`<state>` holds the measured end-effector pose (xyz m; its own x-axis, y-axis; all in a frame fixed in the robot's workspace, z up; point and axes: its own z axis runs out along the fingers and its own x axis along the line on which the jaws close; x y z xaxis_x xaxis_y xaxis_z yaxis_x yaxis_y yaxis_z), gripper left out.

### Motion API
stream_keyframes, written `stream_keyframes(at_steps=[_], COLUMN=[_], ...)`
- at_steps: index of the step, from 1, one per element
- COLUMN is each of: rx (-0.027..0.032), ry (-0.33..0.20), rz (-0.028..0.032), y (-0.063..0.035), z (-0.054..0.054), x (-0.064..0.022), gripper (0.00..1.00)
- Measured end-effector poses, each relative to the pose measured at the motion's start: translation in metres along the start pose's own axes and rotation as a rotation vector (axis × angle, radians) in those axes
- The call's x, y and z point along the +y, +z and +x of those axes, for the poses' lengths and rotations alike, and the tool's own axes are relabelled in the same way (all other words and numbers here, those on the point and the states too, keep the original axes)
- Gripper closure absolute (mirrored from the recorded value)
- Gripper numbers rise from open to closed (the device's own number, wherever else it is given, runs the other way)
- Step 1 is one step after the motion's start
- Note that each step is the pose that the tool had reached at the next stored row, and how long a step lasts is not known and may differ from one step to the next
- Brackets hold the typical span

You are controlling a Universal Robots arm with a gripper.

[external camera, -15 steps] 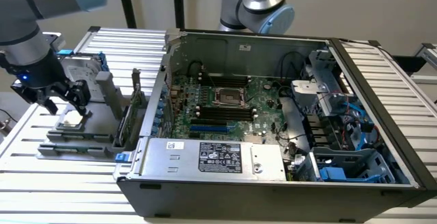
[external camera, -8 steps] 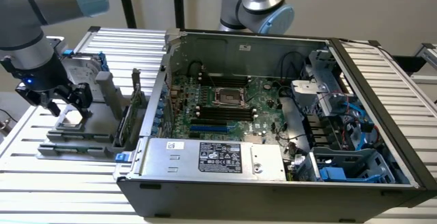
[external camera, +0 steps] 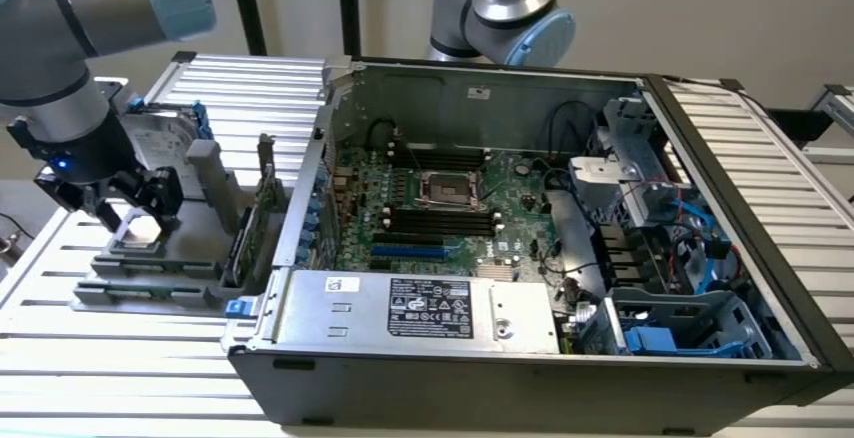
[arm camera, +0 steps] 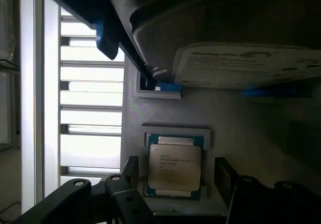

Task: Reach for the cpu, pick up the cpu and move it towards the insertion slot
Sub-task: 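Pick up the cpu and move it towards the insertion slot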

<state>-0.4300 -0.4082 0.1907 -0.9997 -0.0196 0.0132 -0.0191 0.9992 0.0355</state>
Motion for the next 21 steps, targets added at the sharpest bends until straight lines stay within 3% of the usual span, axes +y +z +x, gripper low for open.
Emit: stream_keyframes(at_steps=[5,12,21], rx=[0.0005,0.0016,0.0042], ry=[0.0,0.002,0.007], rz=[0.0044,0.0154,0.0167], y=[0.0029,0.0046,0.0052], z=[0.0,0.0,-0.0001], x=[-0.0001,0.0006,0.003], gripper=[0.29,0.29,0.29])
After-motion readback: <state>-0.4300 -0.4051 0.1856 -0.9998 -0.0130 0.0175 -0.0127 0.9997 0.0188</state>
